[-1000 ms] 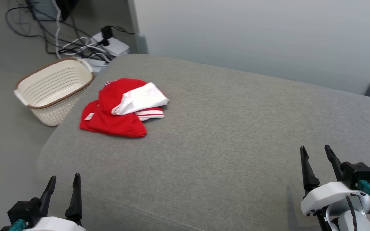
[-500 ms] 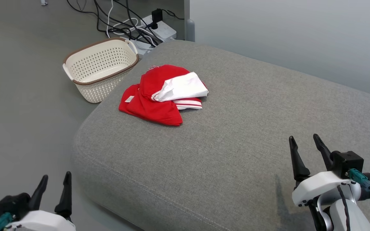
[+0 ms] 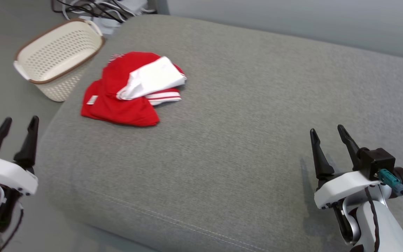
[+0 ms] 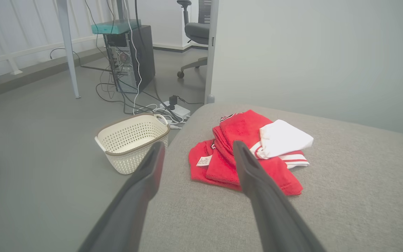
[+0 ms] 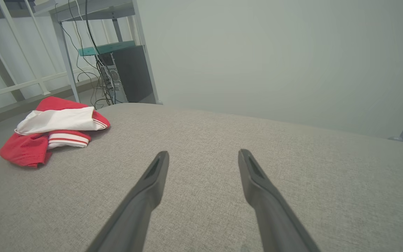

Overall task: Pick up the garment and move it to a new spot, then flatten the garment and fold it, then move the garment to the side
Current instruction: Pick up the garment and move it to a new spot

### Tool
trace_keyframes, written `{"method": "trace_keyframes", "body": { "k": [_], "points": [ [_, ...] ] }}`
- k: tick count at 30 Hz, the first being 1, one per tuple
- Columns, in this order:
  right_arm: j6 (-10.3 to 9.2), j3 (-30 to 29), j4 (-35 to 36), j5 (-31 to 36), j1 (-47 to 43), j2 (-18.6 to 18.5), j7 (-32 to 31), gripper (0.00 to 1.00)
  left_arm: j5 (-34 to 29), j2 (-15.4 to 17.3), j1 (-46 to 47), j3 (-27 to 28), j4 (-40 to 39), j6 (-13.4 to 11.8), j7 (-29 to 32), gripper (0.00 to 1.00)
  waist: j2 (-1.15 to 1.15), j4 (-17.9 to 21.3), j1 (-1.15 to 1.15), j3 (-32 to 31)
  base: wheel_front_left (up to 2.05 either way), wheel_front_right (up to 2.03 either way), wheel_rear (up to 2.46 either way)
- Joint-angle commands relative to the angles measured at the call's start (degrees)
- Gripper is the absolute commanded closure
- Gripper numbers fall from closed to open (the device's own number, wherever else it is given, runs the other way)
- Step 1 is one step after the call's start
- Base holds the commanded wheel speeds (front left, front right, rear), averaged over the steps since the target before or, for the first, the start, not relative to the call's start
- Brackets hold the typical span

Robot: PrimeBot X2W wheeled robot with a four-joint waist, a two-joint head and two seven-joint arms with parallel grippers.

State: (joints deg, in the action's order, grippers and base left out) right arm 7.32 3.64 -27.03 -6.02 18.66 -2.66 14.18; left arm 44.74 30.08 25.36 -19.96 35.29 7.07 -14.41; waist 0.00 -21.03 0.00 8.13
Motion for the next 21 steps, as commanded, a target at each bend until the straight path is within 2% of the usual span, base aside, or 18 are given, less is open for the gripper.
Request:
{"method": "trace_keyframes", "body": {
  "k": [1, 10, 16, 21],
  "points": [
    [0.17, 1.6, 2.1, 0.5, 1.7, -0.2, 0.8, 0.00, 2.5, 4.5, 4.1, 0.3, -0.6, 0.4, -0.2, 0.00, 0.00, 3.5, 0.00, 3.3, 0.00, 0.00, 0.00],
    [0.17, 3.8, 7.8, 0.5, 2.7, -0.2, 0.8, 0.00, 21.3, 16.1, 12.8, -11.7, -1.8, 0.4, 3.0, 0.00, 0.00, 11.1, 0.00, 10.7, 0.00, 0.00, 0.00],
    [0.17, 5.3, 11.6, 0.5, 3.0, -0.2, 0.8, 0.00, 28.3, 23.0, 16.3, -17.2, -3.6, 0.4, 3.3, 0.00, 0.00, 15.5, 0.00, 15.3, 0.00, 0.00, 0.00],
    [0.17, 6.5, 14.6, 0.5, 2.7, -0.2, 0.8, 0.00, 34.0, 27.1, 18.2, -19.6, -4.3, 0.4, 3.3, 0.00, 0.00, 18.5, 0.00, 18.3, 0.00, 0.00, 0.00]
  ]
}}
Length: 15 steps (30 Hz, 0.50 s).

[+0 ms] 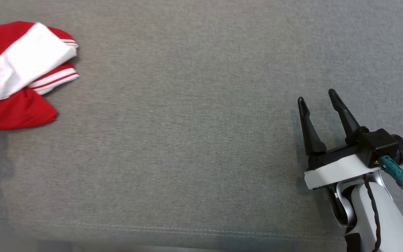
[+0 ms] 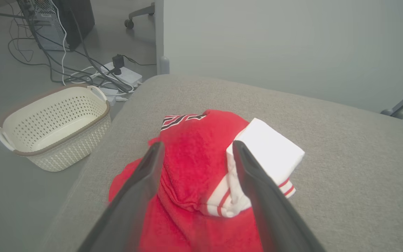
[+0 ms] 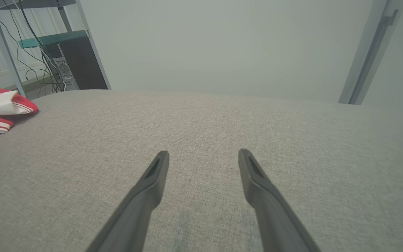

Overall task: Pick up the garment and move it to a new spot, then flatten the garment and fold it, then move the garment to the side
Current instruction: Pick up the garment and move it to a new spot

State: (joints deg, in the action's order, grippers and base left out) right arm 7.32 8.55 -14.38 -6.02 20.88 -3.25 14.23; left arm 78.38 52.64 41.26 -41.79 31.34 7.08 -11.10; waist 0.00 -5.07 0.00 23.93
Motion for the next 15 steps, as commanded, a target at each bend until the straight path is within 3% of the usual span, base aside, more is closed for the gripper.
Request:
{"method": "trace_keyframes", "body": {
  "k": [1, 7, 15],
  "points": [
    [0.17, 1.8, 2.5, 0.5, 0.3, 0.4, 0.8, 0.00, 1.0, 5.2, 2.6, 1.6, -0.5, 0.4, 0.0, 0.00, 0.00, 3.0, 0.00, 3.0, 0.00, 0.00, 0.00],
    [0.17, 2.3, 6.2, 0.5, -0.9, 0.4, 0.8, 0.00, 3.6, 7.9, 3.0, -0.9, 0.6, 0.4, -1.4, 0.00, 0.00, 6.2, 0.00, 5.6, 0.00, 0.00, 0.00],
    [0.17, 1.9, 9.5, 0.9, -3.2, 0.4, 0.8, 0.00, 7.2, 8.0, 1.7, -2.8, 3.6, 0.4, -2.3, 0.00, 0.00, 8.9, 0.00, 8.2, 0.00, 0.00, 0.00]
  ]
}}
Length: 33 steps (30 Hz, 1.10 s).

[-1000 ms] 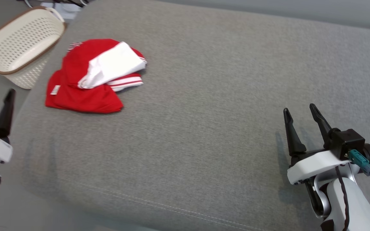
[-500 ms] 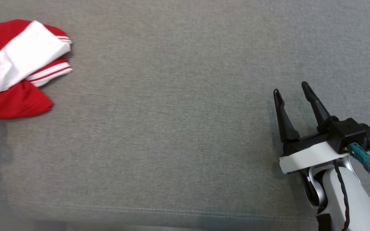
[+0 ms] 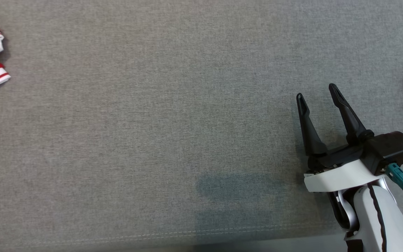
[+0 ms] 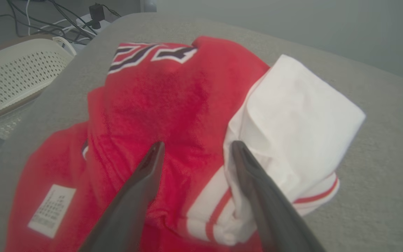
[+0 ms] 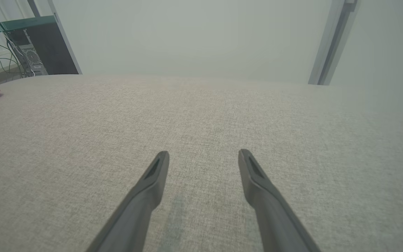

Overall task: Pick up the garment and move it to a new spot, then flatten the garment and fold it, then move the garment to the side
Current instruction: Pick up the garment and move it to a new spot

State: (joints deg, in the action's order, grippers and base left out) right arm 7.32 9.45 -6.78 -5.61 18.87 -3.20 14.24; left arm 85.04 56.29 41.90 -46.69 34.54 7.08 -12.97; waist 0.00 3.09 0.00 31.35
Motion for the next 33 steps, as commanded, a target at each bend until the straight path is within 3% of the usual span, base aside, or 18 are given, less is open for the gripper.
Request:
{"method": "trace_keyframes", "body": {
  "k": [1, 10, 11, 12, 13, 21, 28, 33],
  "points": [
    [0.17, 0.9, 2.6, 0.6, -1.5, 0.3, 0.8, 0.00, 1.2, 4.4, 0.9, 1.7, 1.2, 0.4, -0.3, 0.00, 0.00, 1.2, 0.00, 1.4, 0.00, 0.00, 0.00],
    [0.17, 0.9, 4.0, 0.3, -2.3, 0.3, 0.8, 0.00, 2.2, 4.2, 0.6, -0.2, 4.5, 0.4, 0.7, 0.00, 0.00, 2.6, 0.00, 1.7, 0.00, 0.00, 0.00],
    [0.17, 0.9, 4.0, 0.1, -2.3, 0.3, 0.8, 0.00, 2.5, 4.0, 0.6, -0.3, 5.0, 0.4, 0.7, 0.22, 0.00, 2.8, 0.00, 1.6, 0.00, 0.00, 0.00],
    [0.17, 1.0, 4.1, 0.0, -2.3, 0.3, 0.8, 0.00, 2.4, 3.9, 0.5, -0.5, 5.4, 0.4, 0.7, 0.78, 0.00, 3.0, 0.00, 1.3, 0.00, 0.00, 0.00],
    [0.17, 0.9, 4.1, -0.3, -2.3, 0.3, 0.8, 0.00, 2.4, 3.8, 0.4, -0.7, 5.7, 0.4, 0.6, 1.00, 0.00, 3.1, 0.00, 0.9, 0.00, 0.00, 0.00],
    [0.17, 0.0, 2.2, -1.9, -2.3, 0.3, 0.8, 0.00, -6.5, 2.9, 5.0, 1.6, 5.4, 0.4, -2.0, 1.00, 0.00, 2.7, 0.00, -3.9, 0.00, 0.00, 0.00],
    [0.17, 0.0, -1.4, -4.0, -1.3, 0.3, 0.8, 0.00, -17.0, -2.3, 6.3, 10.9, -3.8, 0.4, -2.0, 1.00, 0.00, 2.2, 0.00, -9.1, 0.00, 0.00, 0.00],
    [0.17, 0.2, -3.6, -5.1, -1.1, 0.3, 0.8, 0.00, -23.1, -6.9, 4.2, 14.3, -12.3, 0.4, -2.0, 1.00, 0.00, 2.9, 0.00, -12.2, 0.00, 0.00, 0.00]
  ]
}}
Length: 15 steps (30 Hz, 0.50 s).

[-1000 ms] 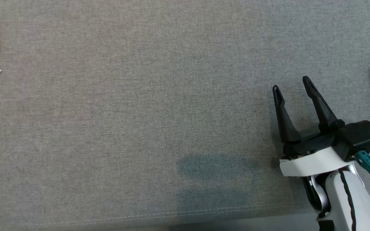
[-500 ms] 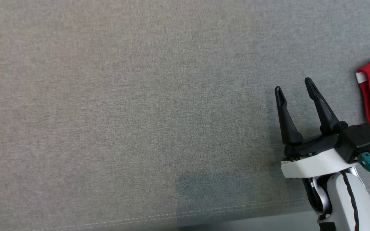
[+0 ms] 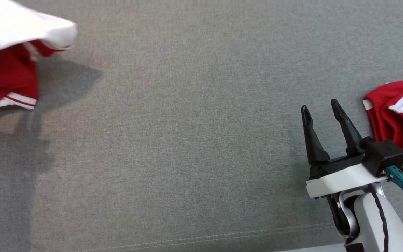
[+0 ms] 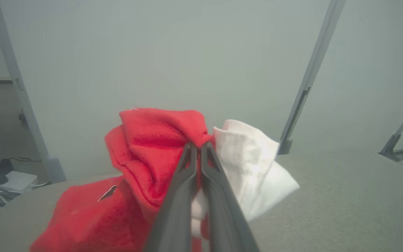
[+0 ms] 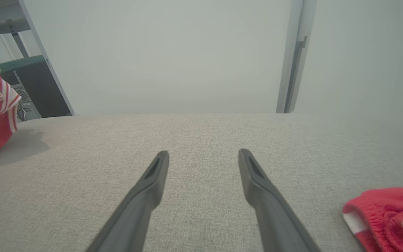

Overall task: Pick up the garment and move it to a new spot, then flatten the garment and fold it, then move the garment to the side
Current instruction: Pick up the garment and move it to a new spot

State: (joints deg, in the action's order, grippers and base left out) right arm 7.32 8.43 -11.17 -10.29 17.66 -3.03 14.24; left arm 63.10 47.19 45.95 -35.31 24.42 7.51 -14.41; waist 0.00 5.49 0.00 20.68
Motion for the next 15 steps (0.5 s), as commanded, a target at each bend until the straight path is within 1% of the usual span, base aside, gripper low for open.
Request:
{"method": "trace_keyframes", "body": {
  "k": [1, 6, 8, 13, 14, 15],
  "points": [
    [0.17, 1.2, 0.5, -0.7, 0.1, 0.1, 0.8, 0.00, -2.4, 1.2, -0.5, 3.2, -3.9, 0.0, -0.6, 1.00, 0.00, 0.8, 0.00, -2.0, 0.00, 0.00, 0.00],
    [0.17, 1.4, -0.6, -1.6, -0.3, 0.1, 0.8, 0.00, -6.2, -4.9, -4.7, 3.9, -11.6, 0.0, -0.6, 1.00, 0.00, 2.9, 0.00, -3.7, 0.00, 0.00, 0.00],
    [0.17, 1.6, -0.8, -1.9, -0.4, 0.1, 0.8, 0.00, -7.6, -7.5, -6.4, 3.3, -13.8, 0.0, -0.6, 1.00, 0.00, 3.9, 0.00, -4.1, 0.00, 0.00, 0.00],
    [0.17, 2.2, -0.9, -2.6, -1.0, 0.1, 0.8, 0.00, -11.5, -12.6, -9.9, 0.1, -15.6, 0.0, -0.6, 1.00, 0.00, 6.5, 0.00, -4.9, 0.00, 0.00, 0.00],
    [0.17, 2.2, -0.9, -2.6, -1.0, 0.1, 0.8, 0.00, -11.5, -12.6, -9.9, 0.1, -15.6, 0.0, -0.6, 1.00, 0.00, 6.5, 0.00, -4.9, 0.00, 0.00, 0.00],
    [0.17, 2.3, -0.9, -2.8, -1.1, 0.1, 0.8, 0.00, -12.2, -13.3, -10.3, -0.3, -15.5, 0.0, -0.6, 1.00, 0.00, 7.0, 0.00, -5.0, 0.00, 0.00, 0.00]
  ]
}}
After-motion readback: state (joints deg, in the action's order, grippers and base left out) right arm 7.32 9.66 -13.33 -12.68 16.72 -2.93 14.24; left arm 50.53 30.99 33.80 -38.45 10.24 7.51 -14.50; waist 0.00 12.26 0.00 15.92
